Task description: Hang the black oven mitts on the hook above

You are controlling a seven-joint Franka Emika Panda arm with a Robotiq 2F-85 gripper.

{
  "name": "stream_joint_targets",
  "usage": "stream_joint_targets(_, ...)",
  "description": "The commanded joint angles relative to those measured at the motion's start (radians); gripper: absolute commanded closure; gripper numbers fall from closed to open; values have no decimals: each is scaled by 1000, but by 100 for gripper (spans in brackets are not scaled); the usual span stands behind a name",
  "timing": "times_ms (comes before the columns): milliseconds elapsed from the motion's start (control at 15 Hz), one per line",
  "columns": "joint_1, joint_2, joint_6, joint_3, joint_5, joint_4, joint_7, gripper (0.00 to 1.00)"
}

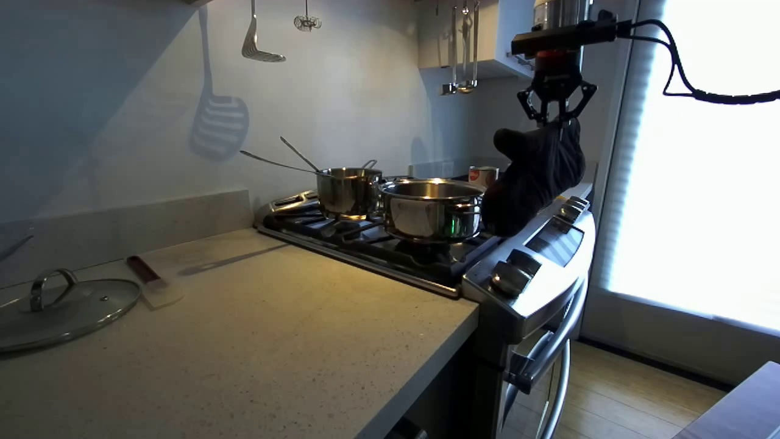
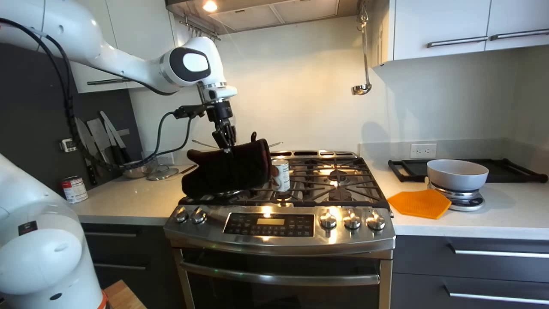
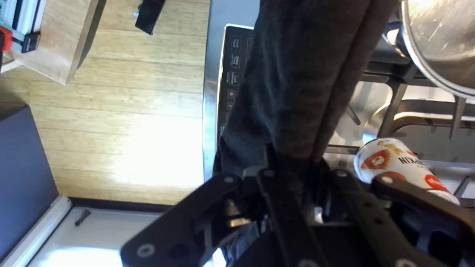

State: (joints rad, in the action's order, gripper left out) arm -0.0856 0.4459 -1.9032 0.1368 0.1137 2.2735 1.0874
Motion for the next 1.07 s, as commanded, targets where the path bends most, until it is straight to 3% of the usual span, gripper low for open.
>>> stream_joint_targets(0, 1, 48, 20, 48, 100, -24, 33, 95)
stream_joint_targets(600, 52, 1, 167, 198, 351, -259, -31, 95)
stream_joint_targets(1000, 72, -107, 241, 302, 621, -476, -54, 95)
